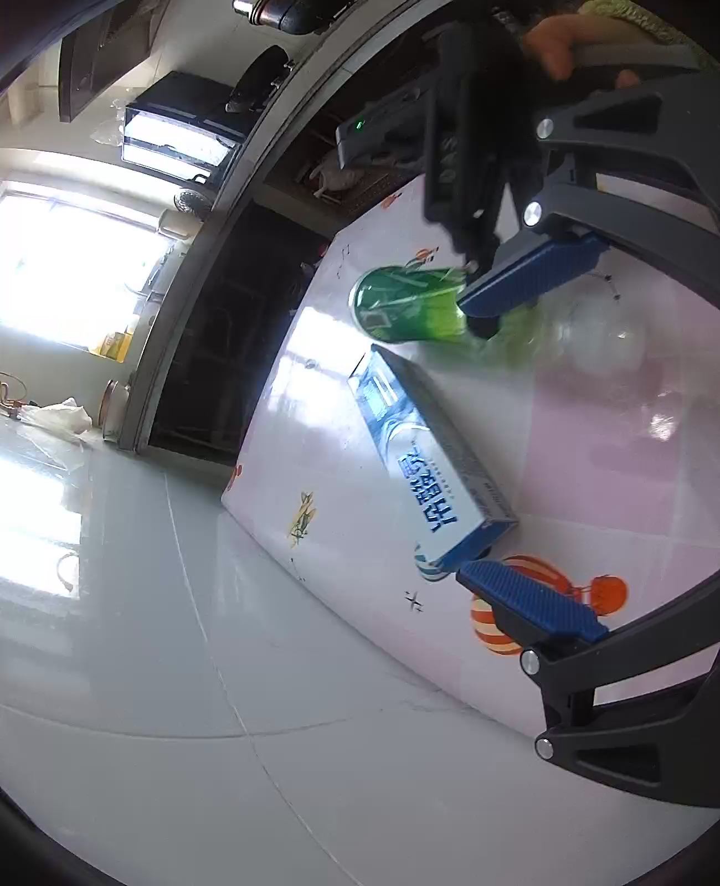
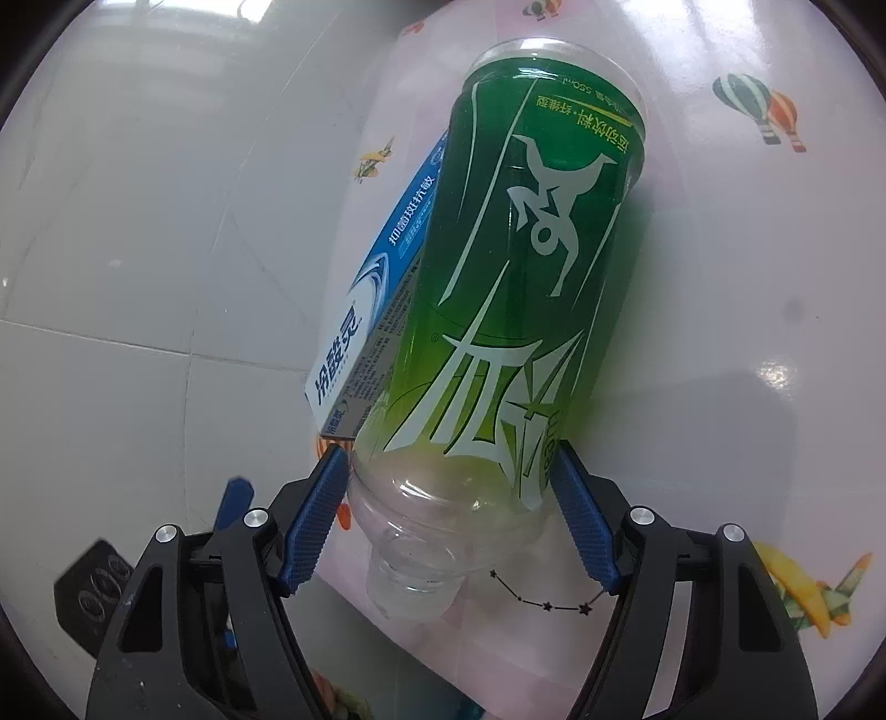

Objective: Collect trash
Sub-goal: 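Grasp the green bottle with the right gripper while the left grasps the toothpaste box, then lift the green bottle with the right gripper while the left lifts the toothpaste box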

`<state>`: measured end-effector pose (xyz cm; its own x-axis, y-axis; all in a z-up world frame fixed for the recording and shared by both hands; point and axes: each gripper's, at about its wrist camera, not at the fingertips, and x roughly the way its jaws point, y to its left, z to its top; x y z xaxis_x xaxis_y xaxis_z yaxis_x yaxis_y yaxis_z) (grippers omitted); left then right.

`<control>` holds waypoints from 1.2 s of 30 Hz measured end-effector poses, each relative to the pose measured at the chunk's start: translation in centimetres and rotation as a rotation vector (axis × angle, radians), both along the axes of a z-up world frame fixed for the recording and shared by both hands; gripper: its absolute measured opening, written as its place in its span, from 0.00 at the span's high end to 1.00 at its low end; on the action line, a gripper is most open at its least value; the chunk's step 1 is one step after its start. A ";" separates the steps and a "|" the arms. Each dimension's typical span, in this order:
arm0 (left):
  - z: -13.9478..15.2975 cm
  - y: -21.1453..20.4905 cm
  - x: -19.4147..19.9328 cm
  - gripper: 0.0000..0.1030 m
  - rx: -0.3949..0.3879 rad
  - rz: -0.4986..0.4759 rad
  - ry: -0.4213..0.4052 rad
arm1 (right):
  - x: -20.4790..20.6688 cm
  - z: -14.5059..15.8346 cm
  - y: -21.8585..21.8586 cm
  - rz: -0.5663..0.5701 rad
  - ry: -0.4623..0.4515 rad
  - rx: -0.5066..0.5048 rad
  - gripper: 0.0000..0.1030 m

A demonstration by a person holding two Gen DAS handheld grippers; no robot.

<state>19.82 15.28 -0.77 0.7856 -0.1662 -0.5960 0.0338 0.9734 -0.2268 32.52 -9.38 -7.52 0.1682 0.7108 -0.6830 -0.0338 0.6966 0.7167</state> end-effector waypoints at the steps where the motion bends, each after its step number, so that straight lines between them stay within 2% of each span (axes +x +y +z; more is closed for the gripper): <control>1: -0.1 -0.1 0.8 0.15 0.004 0.001 0.000 | -0.3 0.0 -0.7 -0.004 -0.005 -0.003 0.32; 4: -1.0 -0.5 4.0 0.15 0.045 0.003 0.013 | -1.1 -0.2 -3.0 -0.017 -0.012 -0.003 0.33; 8: -2.5 -1.8 8.1 0.15 0.129 -0.063 0.074 | -2.9 0.1 -6.5 0.002 -0.059 -0.059 0.33; 11: -4.1 -3.5 10.4 0.15 0.255 -0.139 0.137 | -4.2 0.6 -9.1 0.000 -0.082 -0.121 0.32; 14: -5.5 -5.0 11.3 0.15 0.355 -0.217 0.156 | -5.6 0.7 -11.4 -0.009 -0.100 -0.159 0.32; 18: -6.4 -6.3 11.8 0.15 0.461 -0.242 0.180 | -6.6 1.2 -13.2 -0.026 -0.124 -0.190 0.32; 24: -5.5 -6.9 11.0 0.36 0.432 -0.306 0.208 | -6.9 1.0 -12.6 -0.049 -0.153 -0.212 0.33; 26: -5.8 -7.3 10.9 0.48 0.394 -0.342 0.259 | -6.5 0.4 -12.2 -0.062 -0.155 -0.210 0.33; 30: -6.3 -7.8 10.1 0.51 0.374 -0.337 0.278 | -6.7 0.5 -12.5 -0.083 -0.154 -0.203 0.33; 36: -5.8 -8.8 8.9 0.56 0.285 -0.322 0.326 | -7.8 1.0 -12.8 -0.117 -0.164 -0.226 0.33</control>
